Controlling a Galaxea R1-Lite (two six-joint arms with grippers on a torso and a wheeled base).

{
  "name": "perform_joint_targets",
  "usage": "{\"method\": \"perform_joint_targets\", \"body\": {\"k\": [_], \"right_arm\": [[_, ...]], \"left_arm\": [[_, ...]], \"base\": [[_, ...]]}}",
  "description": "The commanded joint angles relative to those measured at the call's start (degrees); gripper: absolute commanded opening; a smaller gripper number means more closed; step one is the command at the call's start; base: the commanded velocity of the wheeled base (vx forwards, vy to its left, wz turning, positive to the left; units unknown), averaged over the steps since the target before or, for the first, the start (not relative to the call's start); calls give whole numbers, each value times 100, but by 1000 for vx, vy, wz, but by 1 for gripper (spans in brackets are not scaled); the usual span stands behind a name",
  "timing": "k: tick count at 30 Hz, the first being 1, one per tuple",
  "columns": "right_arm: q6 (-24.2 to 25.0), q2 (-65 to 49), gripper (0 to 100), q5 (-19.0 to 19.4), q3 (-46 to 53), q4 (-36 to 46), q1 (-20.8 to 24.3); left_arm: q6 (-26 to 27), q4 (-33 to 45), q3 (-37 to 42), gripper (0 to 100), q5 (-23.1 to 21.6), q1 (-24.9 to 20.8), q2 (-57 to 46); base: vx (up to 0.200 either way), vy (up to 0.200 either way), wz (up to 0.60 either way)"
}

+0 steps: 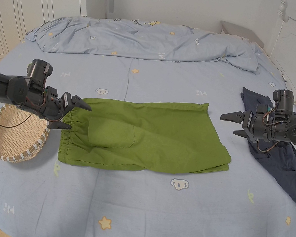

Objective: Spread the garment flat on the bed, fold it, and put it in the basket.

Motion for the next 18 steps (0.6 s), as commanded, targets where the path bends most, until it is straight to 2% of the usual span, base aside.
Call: {"method": "perform_joint_targets", "body": {"k": [1, 3, 14, 18], "right_arm": [[49, -19, 100, 302, -10, 21, -199], [58, -28, 100, 302, 16, 39, -199], [58, -36, 100, 302, 183, 39, -138], [58, -36, 100, 293, 218, 39, -138]], "left_arm": [[509, -1325, 1578, 100, 71, 126, -739], [632, -1519, 1727, 100, 80, 134, -686], [1098, -1519, 1815, 100, 397, 90, -458], [1177, -1554, 1806, 100, 669, -33, -150]], "base": [[0, 0, 0], [0, 0, 0], [0, 0, 0], [0, 0, 0]]}}
